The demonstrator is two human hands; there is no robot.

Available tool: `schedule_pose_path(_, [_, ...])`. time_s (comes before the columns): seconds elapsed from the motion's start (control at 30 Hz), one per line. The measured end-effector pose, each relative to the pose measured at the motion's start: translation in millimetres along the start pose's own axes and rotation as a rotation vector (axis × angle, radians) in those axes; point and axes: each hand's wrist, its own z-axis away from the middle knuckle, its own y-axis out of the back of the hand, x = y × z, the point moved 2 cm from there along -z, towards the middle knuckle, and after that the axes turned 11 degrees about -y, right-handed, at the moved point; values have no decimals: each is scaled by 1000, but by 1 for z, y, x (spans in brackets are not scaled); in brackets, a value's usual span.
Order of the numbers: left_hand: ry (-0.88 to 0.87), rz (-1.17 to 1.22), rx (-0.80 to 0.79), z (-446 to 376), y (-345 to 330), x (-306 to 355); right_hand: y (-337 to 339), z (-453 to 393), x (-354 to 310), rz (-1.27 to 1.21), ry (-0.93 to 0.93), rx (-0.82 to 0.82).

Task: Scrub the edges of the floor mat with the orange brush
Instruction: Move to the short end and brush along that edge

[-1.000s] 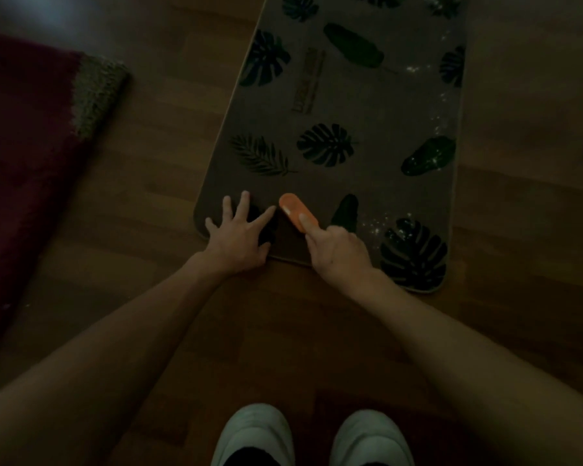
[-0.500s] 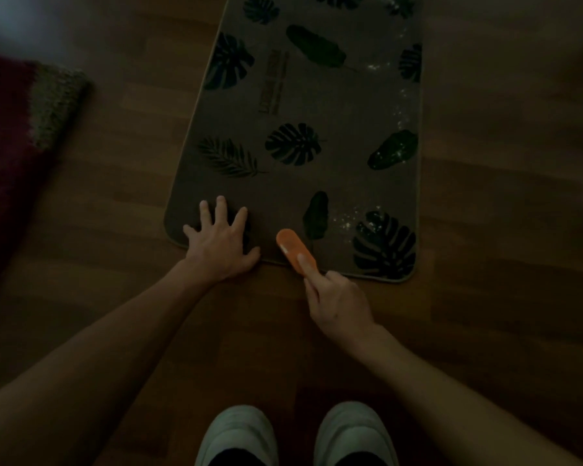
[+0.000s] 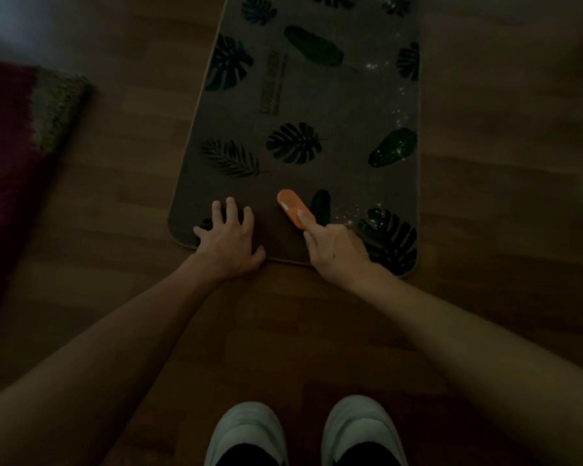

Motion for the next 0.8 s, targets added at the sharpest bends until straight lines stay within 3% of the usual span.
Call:
schedule_pose_path(0.27, [135, 67, -32, -10, 8, 31, -31, 73, 53, 25, 32, 12])
schedule_pose_path(0.4, [25, 48, -54, -15, 2, 44, -20, 55, 45, 81, -23, 11])
schedule_pose_path(0.63, [-6, -2, -75, -17, 3, 41, 16, -15, 35, 59, -121, 65])
schedule_pose_path(0.8, [-13, -34, -52, -16, 0, 40, 21, -10, 41, -15, -47, 75])
